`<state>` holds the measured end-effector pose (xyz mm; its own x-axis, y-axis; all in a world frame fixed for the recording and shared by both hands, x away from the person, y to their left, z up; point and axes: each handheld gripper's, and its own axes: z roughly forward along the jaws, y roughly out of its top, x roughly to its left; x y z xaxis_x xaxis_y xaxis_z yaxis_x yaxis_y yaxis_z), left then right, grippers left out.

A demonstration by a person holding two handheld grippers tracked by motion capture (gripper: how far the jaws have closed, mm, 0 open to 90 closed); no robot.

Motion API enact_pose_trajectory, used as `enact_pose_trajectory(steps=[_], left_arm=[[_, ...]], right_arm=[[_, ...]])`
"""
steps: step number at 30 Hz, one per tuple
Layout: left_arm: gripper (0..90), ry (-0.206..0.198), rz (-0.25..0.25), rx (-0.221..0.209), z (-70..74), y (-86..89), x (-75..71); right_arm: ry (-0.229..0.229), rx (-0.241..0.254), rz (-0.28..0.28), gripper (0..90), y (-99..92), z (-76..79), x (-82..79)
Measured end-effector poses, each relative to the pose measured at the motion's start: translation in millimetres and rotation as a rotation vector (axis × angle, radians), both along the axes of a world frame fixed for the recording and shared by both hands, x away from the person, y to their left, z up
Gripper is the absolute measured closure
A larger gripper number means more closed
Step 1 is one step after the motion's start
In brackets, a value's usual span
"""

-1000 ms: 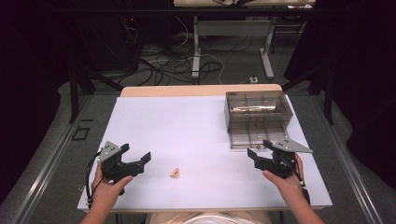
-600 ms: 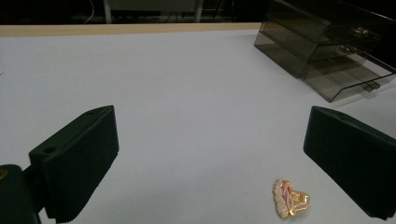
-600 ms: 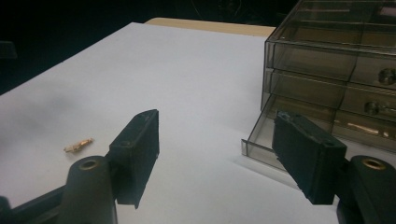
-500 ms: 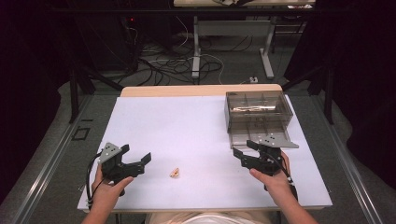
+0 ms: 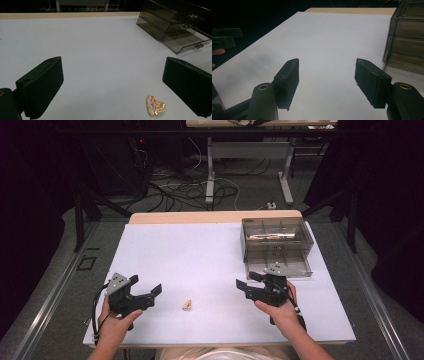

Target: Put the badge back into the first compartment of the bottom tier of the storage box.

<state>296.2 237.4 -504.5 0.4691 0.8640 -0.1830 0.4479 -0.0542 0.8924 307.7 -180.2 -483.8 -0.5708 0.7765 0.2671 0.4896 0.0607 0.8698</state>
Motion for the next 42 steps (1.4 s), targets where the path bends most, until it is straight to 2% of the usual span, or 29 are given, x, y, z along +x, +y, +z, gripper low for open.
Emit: enact_pose_trajectory(steps=[4, 13, 19, 20, 21, 22, 25, 28, 33, 37, 38, 40, 41, 42], left_arm=[[3.3, -0.002, 0.001, 0.0, 0.2, 0.6, 0.1], [3.3, 0.0, 0.001, 0.0, 0.2, 0.7, -0.1], [3.3, -0.001, -0.001, 0.003, 0.5, 1.2, -0.2], [3.3, -0.002, -0.001, 0.002, 0.5, 1.1, -0.1], [3.3, -0.002, -0.001, 0.002, 0.5, 1.1, -0.1], [3.3, -0.001, 0.002, -0.001, 0.4, 0.9, -0.2], [3.3, -0.003, -0.002, 0.001, 0.4, 1.1, -0.2], [3.3, -0.002, -0.001, 0.002, 0.7, 1.2, -0.4], [3.3, -0.002, -0.001, -0.001, 0.7, 1.3, -0.6], [3.3, -0.003, -0.002, -0.004, 1.5, 1.5, -1.7], [3.3, -0.003, -0.001, -0.003, 1.6, 1.3, -1.7], [3.3, -0.001, -0.001, -0.002, 1.0, 1.0, -1.2], [3.3, 0.002, -0.001, -0.002, 0.6, 0.9, -1.2], [3.3, 0.002, -0.001, 0.0, 0.4, 0.8, -1.3]], right_arm=[[0.024, -0.009, 0.034, 34.7, 13.6, -0.6, 1.7], [0.092, -0.018, 0.057, 34.1, 34.5, -2.5, 3.8], [0.098, -0.029, 0.072, 32.3, 48.0, -0.8, 3.0], [0.15, -0.025, 0.081, 32.3, 53.4, 0.4, 3.1], [0.15, -0.025, 0.081, 32.3, 53.4, 0.4, 3.1], [0.17, -0.026, 0.096, 32.2, 58.6, 0.5, 4.1], [0.172, -0.032, 0.102, 32.5, 64.6, 0.4, 4.5], [0.193, -0.032, 0.115, 33.3, 72.6, 0.9, 5.0], [0.223, -0.015, 0.124, 34.5, 84.3, 1.8, 6.0], [0.284, -0.001, 0.124, 36.8, 90.4, -1.4, 8.7], [0.317, 0.017, 0.115, 38.5, 93.0, -3.1, 10.4], [0.33, 0.019, 0.115, 40.1, 93.4, -4.3, 11.7], [0.358, 0.042, 0.118, 42.8, 95.1, -6.3, 13.5], [0.358, 0.042, 0.118, 42.8, 95.1, -6.3, 13.5]])
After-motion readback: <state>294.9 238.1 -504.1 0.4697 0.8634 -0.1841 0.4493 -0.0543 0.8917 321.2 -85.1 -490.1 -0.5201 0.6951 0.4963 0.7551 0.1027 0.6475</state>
